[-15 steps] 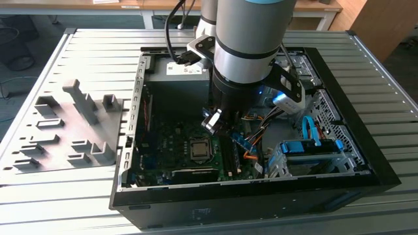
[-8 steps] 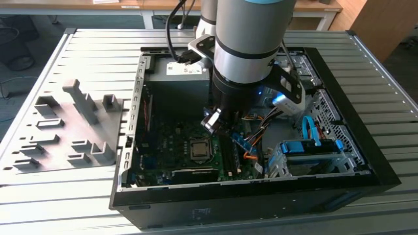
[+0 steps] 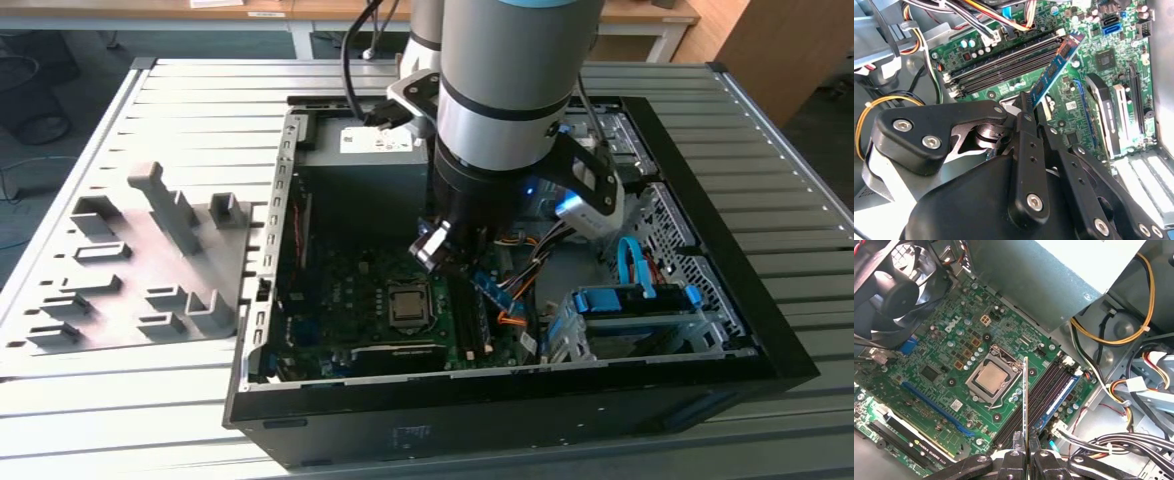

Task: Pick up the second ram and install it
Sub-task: 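Insert the second ram into the second slot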

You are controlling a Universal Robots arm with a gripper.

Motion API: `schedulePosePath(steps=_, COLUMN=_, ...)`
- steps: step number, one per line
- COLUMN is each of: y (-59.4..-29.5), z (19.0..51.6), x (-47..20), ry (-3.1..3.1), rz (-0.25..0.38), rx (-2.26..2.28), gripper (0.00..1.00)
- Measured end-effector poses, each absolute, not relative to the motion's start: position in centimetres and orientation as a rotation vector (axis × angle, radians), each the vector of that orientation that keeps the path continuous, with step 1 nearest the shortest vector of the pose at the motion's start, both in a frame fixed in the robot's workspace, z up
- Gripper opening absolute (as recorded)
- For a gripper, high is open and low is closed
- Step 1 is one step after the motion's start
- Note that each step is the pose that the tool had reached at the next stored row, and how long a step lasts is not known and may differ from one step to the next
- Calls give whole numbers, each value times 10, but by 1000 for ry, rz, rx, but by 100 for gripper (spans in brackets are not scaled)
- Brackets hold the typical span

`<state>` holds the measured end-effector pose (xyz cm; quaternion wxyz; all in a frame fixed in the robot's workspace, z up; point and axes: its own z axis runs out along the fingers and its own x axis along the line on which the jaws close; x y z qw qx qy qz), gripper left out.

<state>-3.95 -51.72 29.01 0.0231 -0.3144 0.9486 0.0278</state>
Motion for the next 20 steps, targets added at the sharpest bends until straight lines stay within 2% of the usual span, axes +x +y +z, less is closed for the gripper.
schedulePosePath(steps=20, y=-517, z=290, x=-39, ry=2974, rz=83, rx=-848, gripper=14)
